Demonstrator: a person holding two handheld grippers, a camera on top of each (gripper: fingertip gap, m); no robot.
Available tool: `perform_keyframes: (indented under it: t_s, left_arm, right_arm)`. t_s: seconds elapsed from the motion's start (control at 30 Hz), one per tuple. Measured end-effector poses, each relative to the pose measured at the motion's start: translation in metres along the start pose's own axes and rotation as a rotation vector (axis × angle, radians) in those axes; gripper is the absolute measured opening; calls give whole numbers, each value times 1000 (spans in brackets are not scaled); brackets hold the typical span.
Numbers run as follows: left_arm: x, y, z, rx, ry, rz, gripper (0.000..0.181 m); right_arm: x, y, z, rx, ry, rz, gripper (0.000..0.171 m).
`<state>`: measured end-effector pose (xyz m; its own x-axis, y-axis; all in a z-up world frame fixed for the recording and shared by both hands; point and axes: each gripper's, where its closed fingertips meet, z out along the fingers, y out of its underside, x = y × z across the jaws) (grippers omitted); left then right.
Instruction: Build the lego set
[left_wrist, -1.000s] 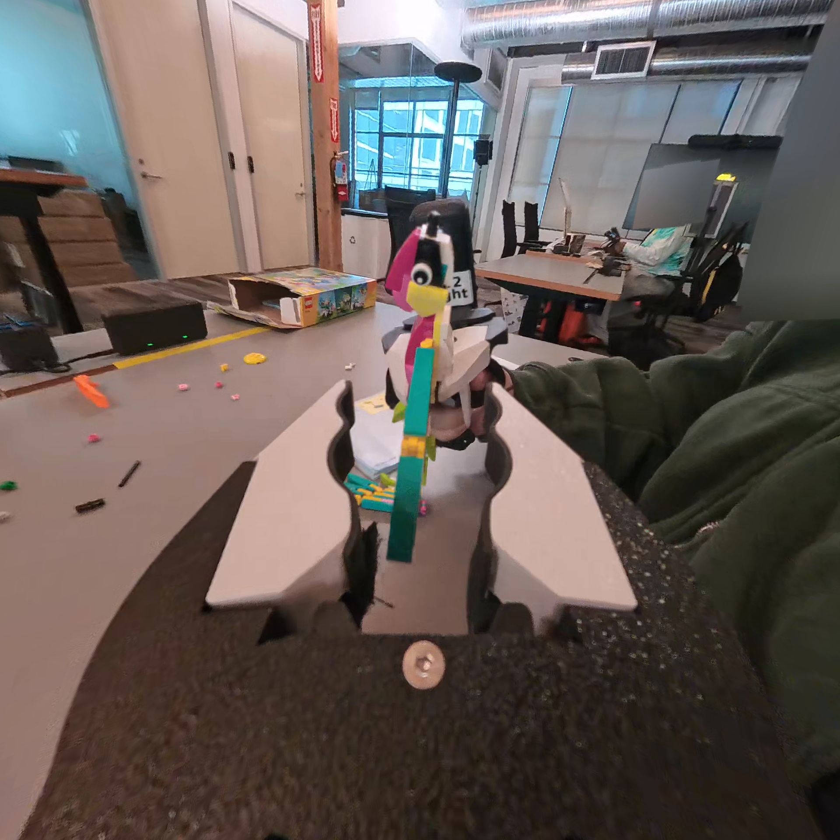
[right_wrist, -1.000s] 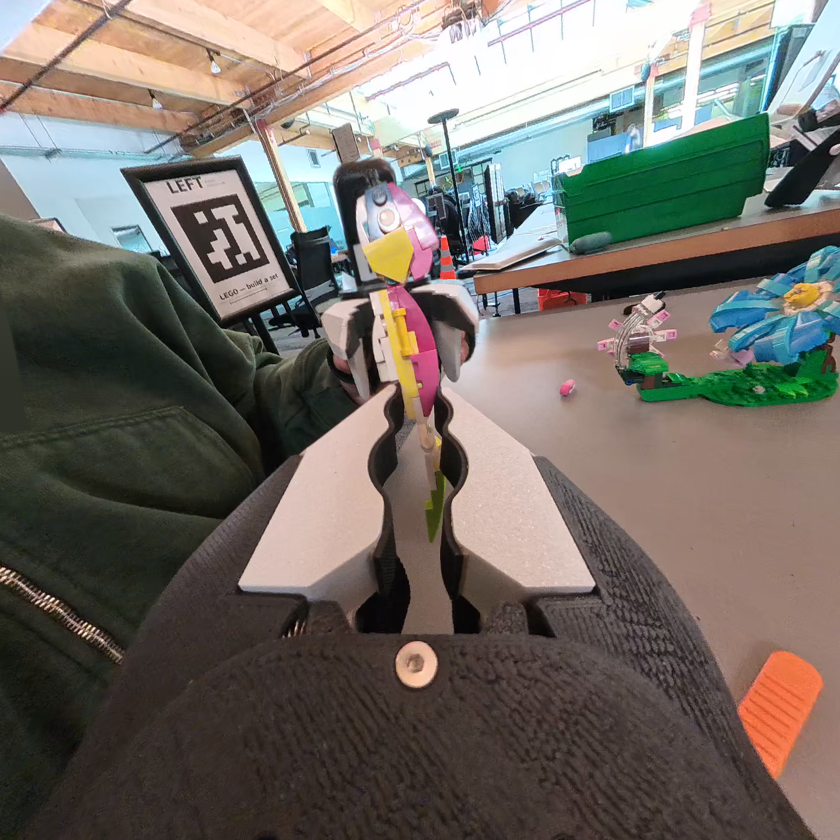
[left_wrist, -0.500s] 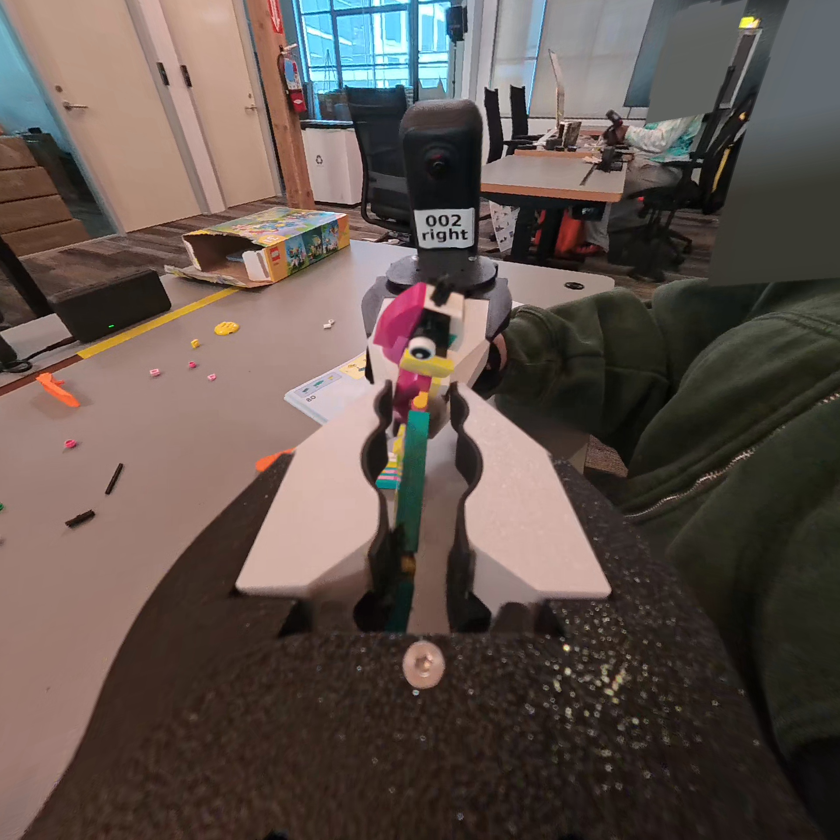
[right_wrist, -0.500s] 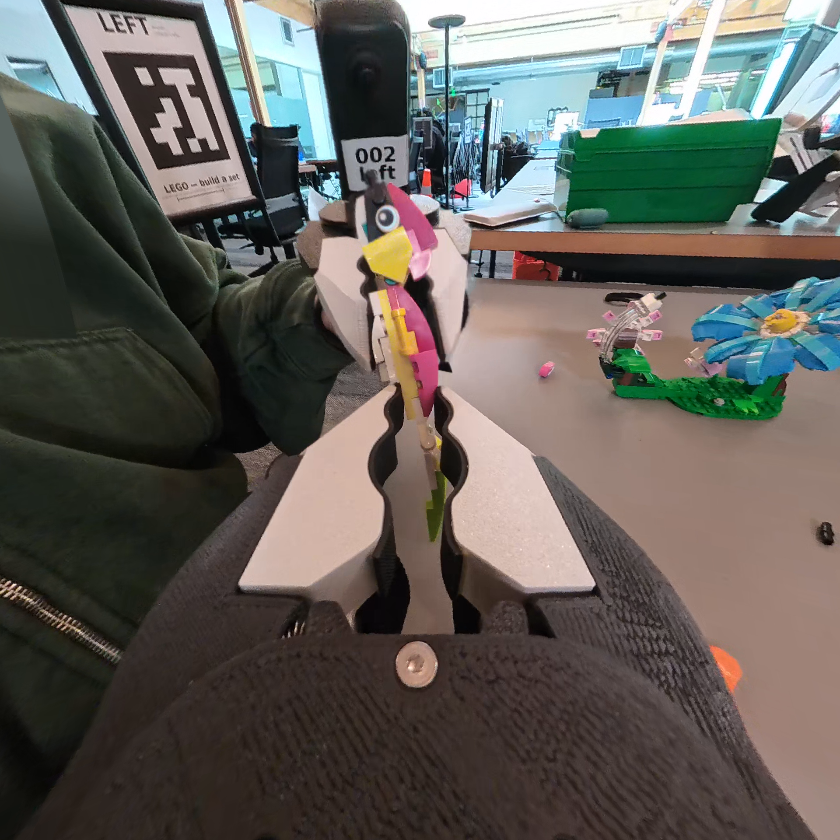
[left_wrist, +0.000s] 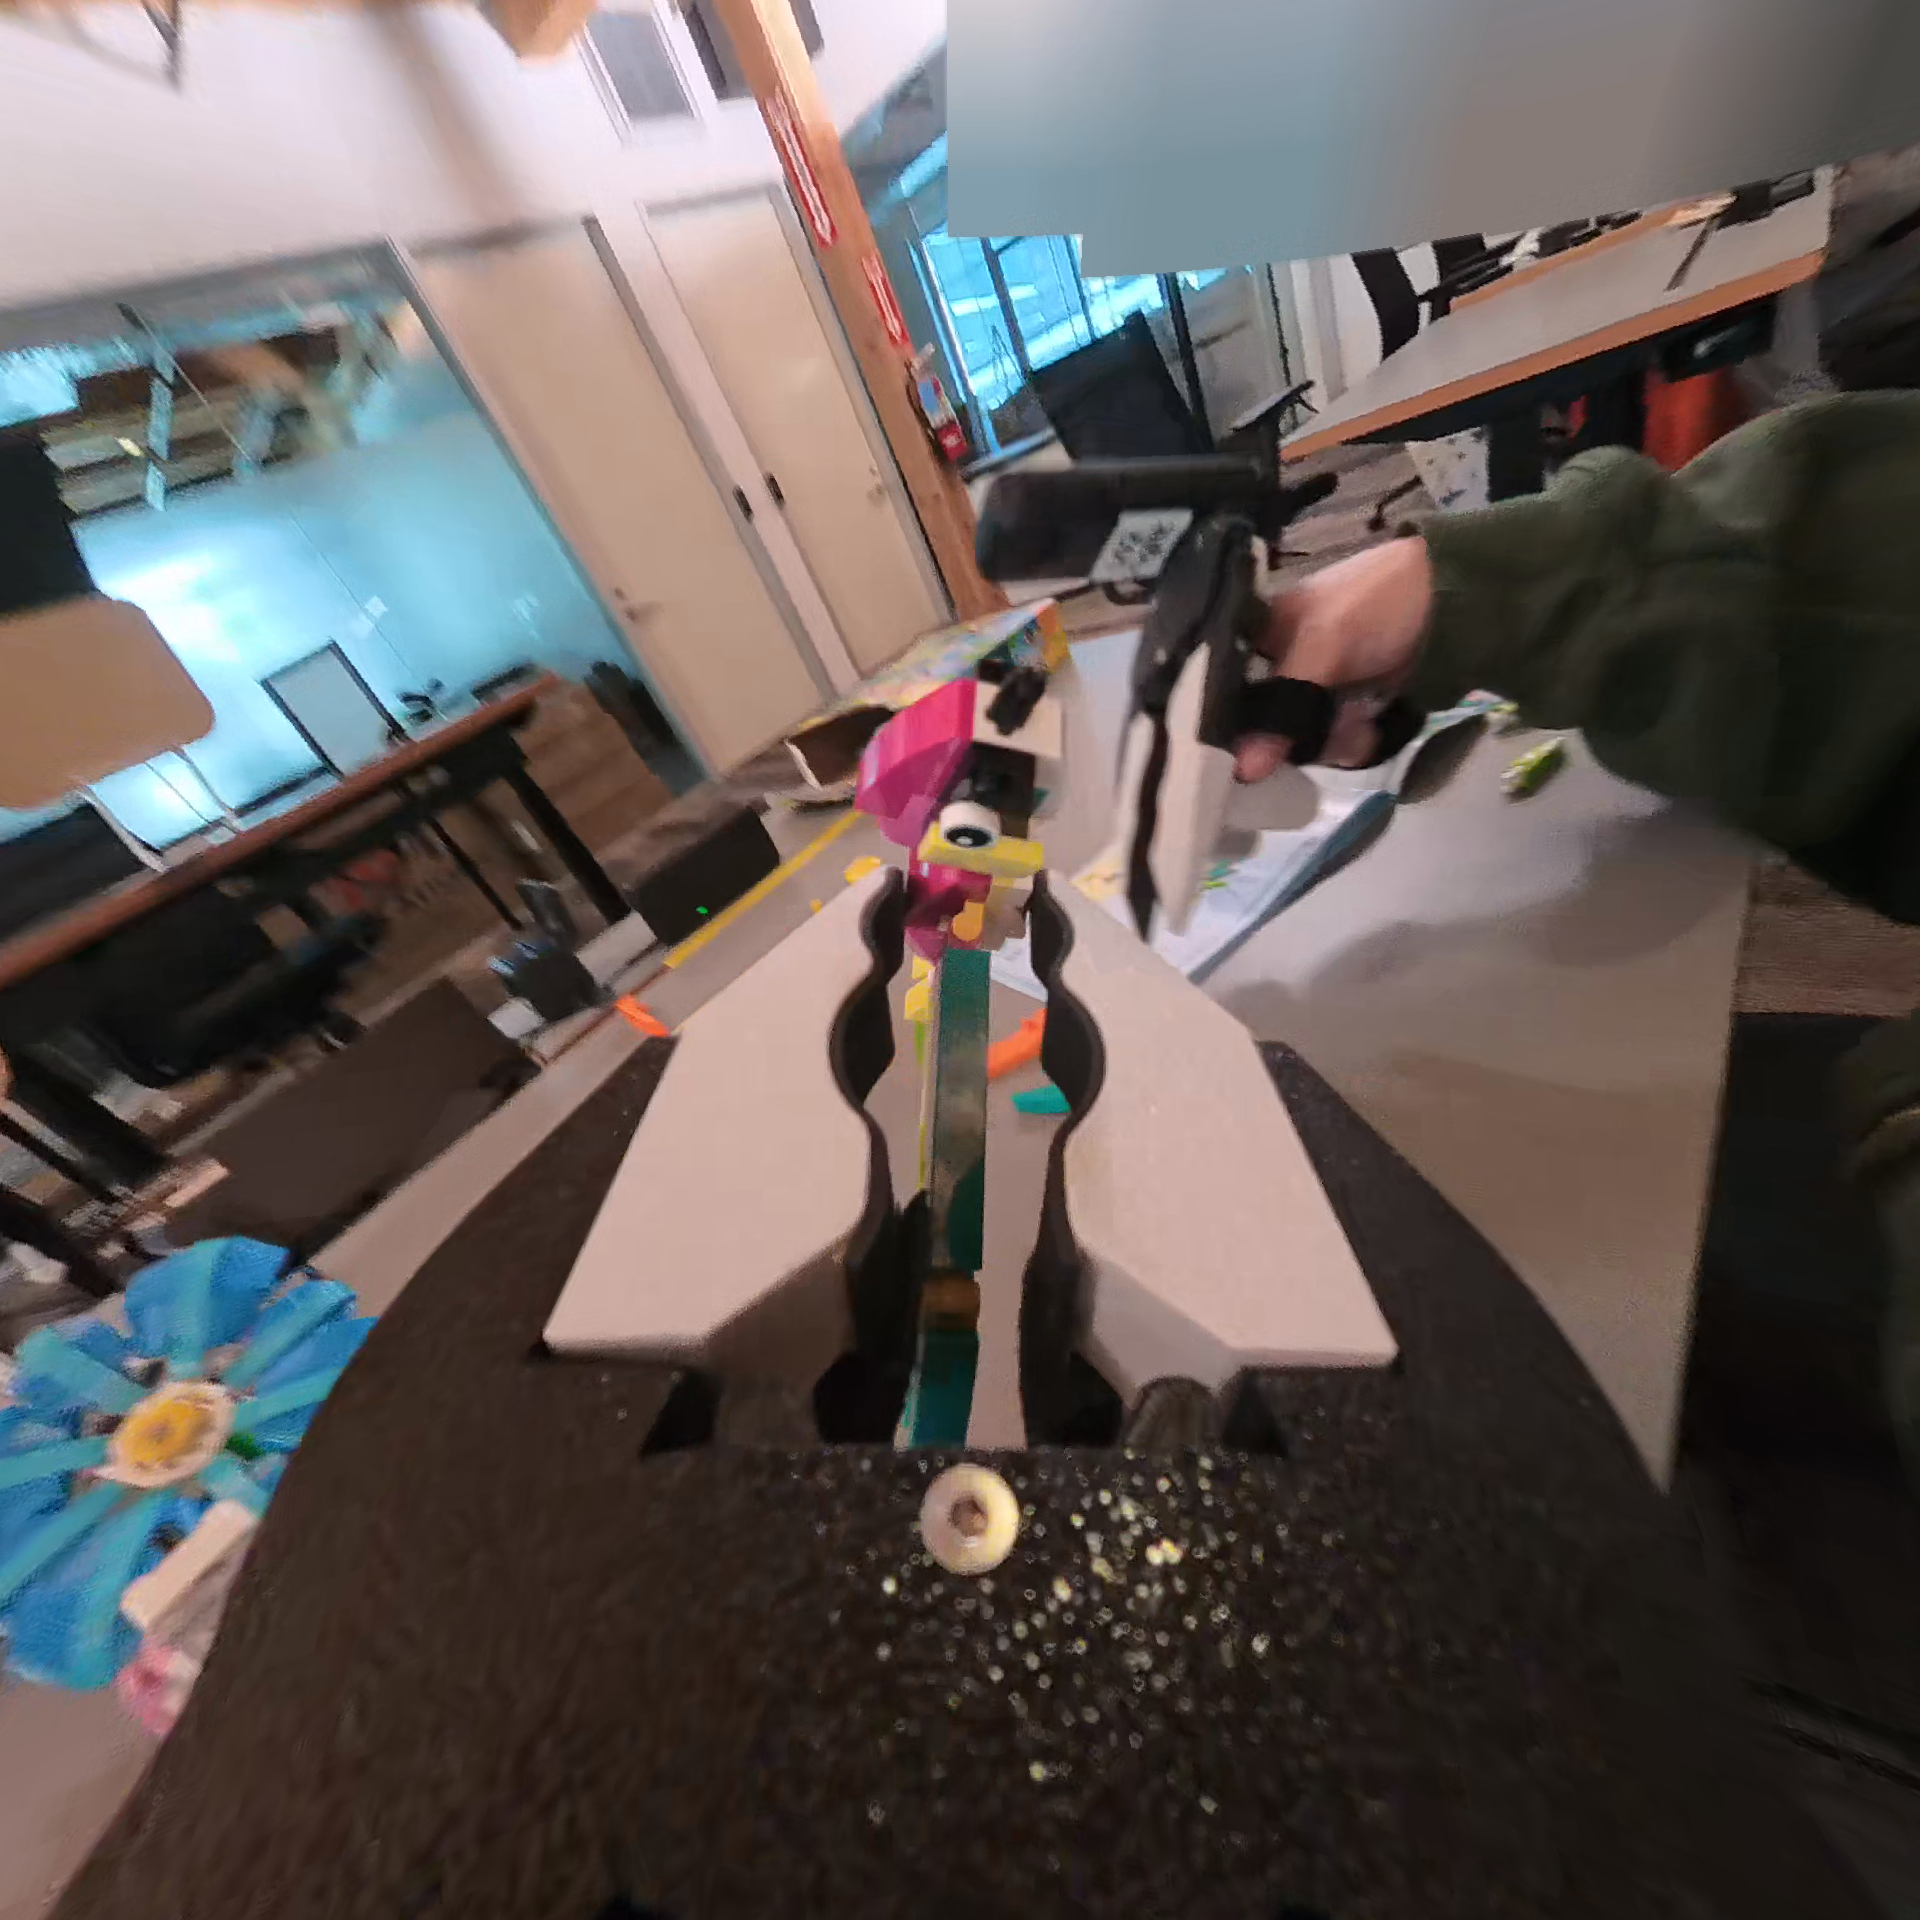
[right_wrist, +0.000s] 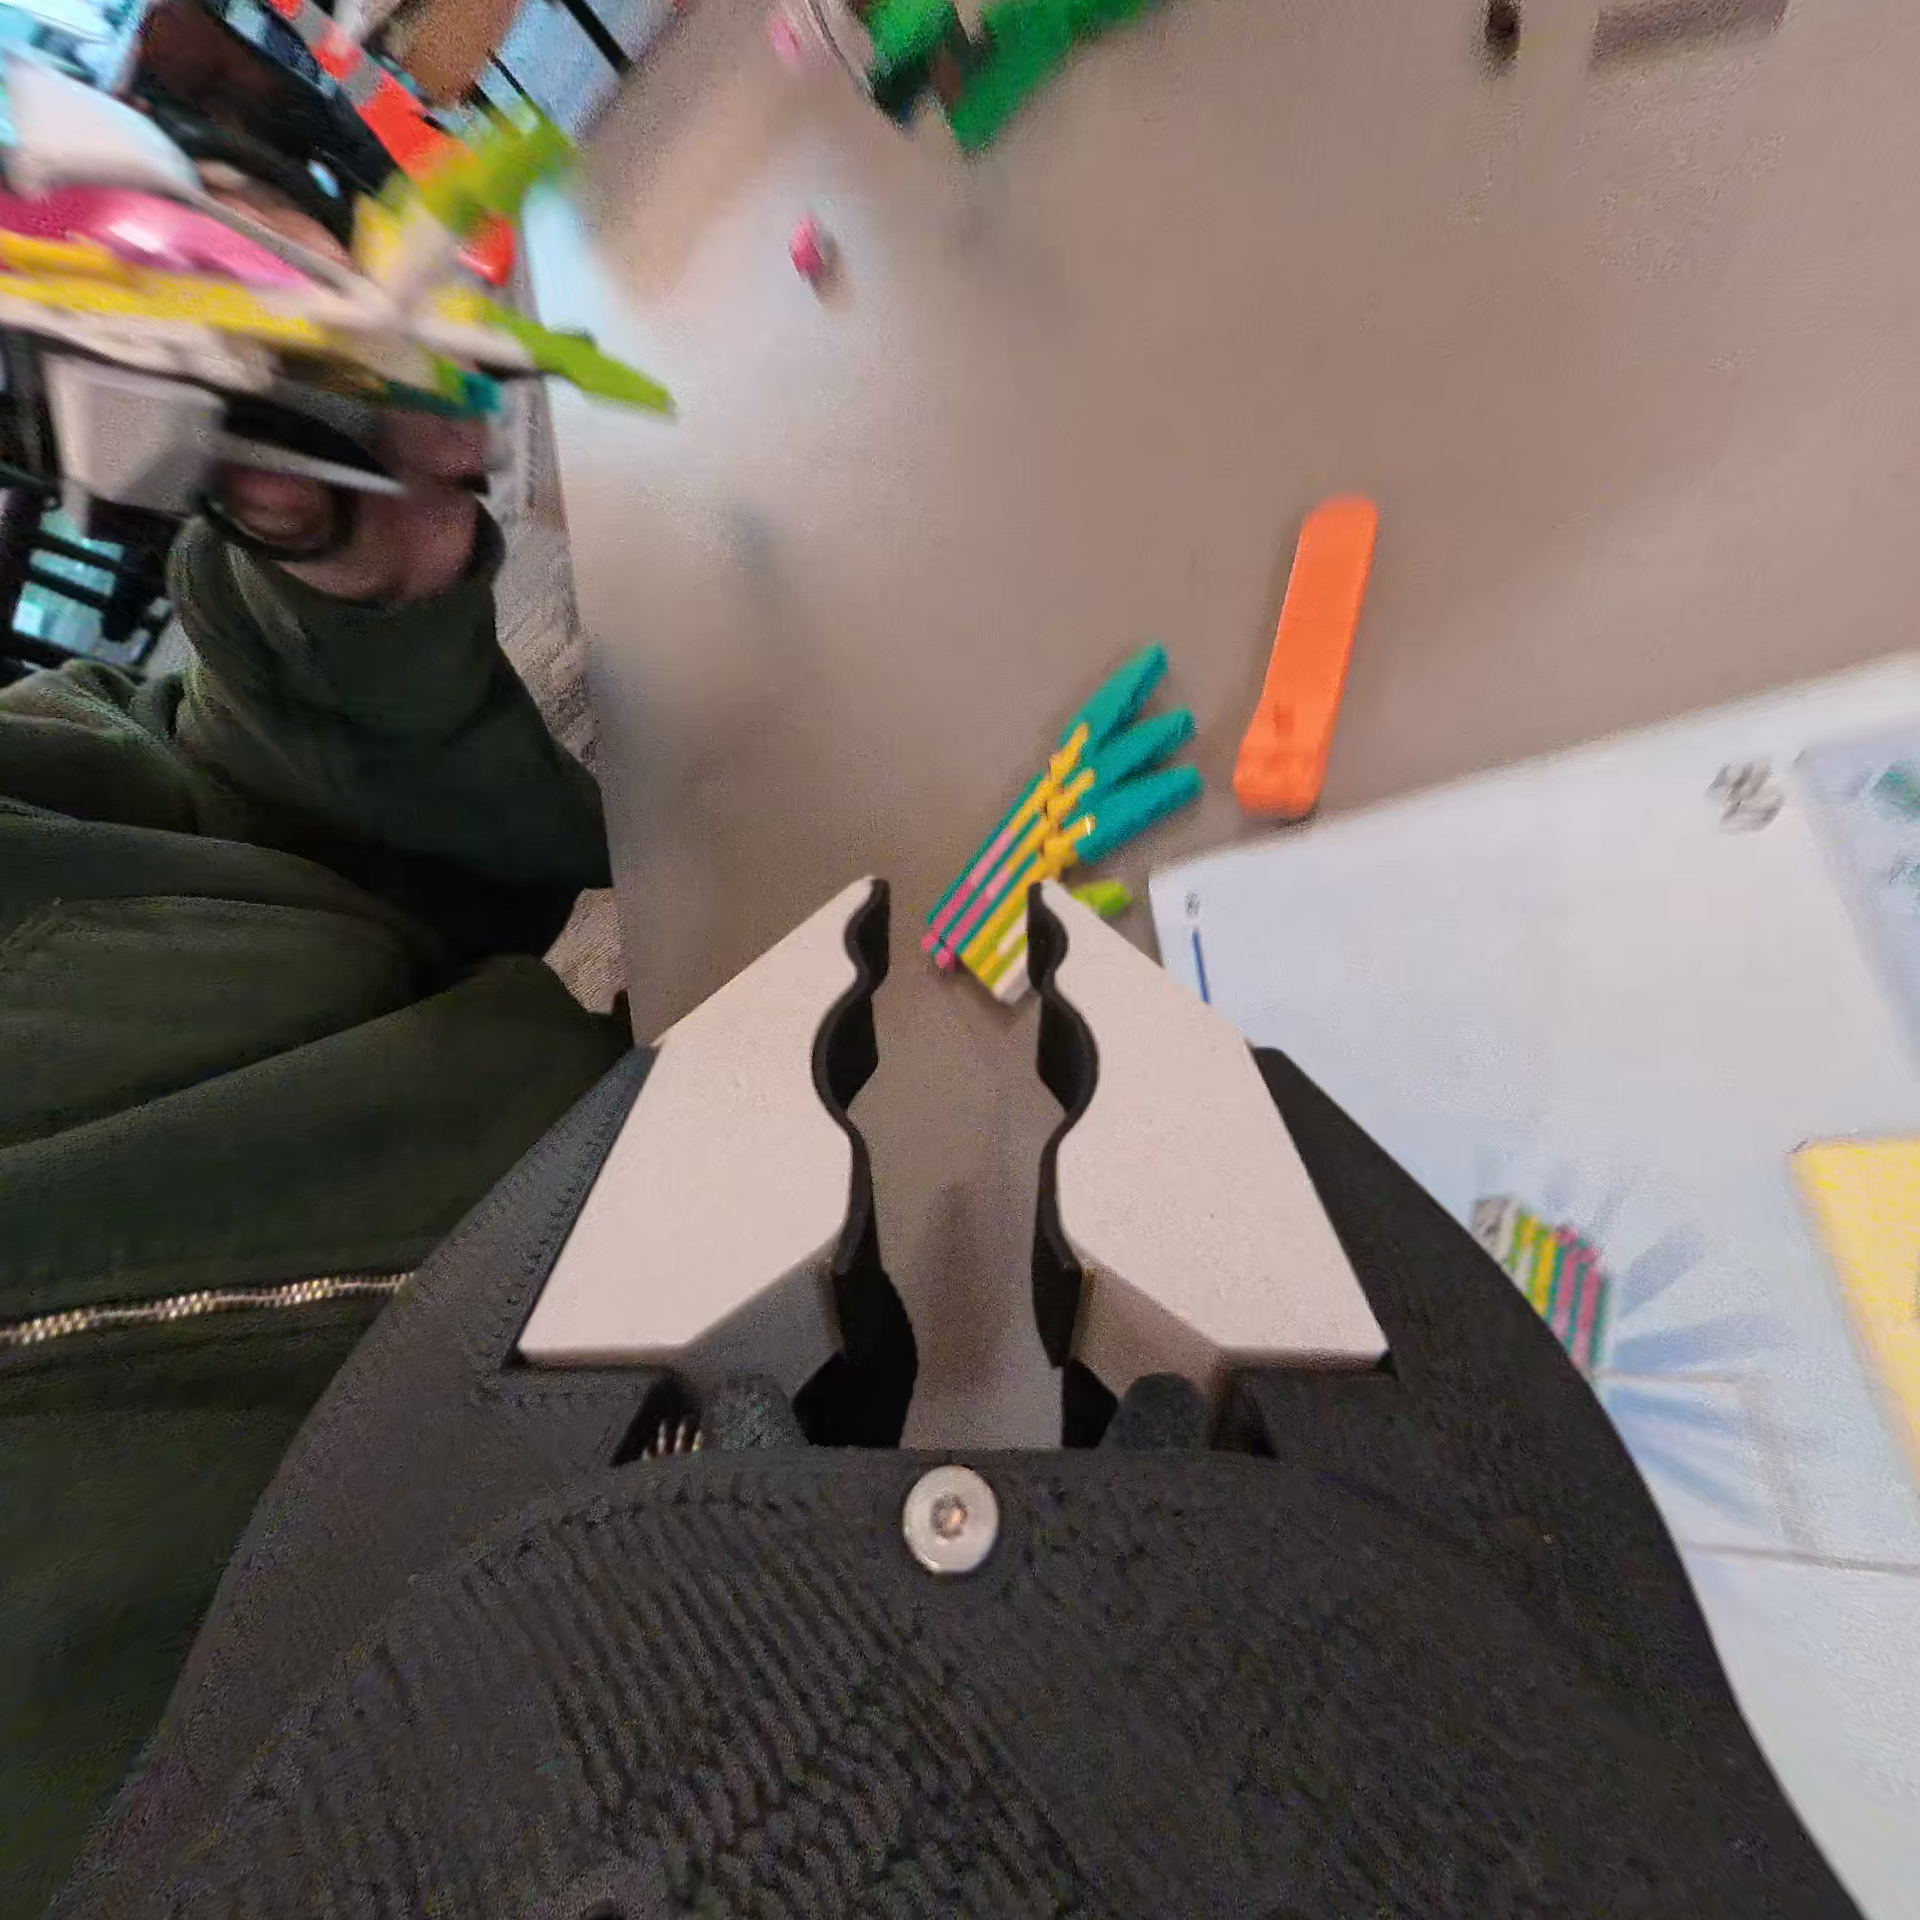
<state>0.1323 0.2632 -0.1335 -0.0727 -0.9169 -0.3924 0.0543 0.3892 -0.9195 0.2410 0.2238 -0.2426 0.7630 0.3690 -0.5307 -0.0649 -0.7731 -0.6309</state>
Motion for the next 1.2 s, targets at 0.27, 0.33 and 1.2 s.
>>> perform_keyframes:
  t_s: [0.27, 0.33, 1.2]
  left_arm:
    - [-16, 1, -4, 74, -46, 90, 22]
    - [-17, 4, -6, 74, -48, 104, 22]
    - [-20, 43, -16, -61, -84, 121, 21]
  right_arm:
    - [14, 32, 23, -122, 229, 119, 31]
    - [7, 31, 28, -130, 221, 117, 33]
    - [12, 17, 44, -161, 443, -16, 35]
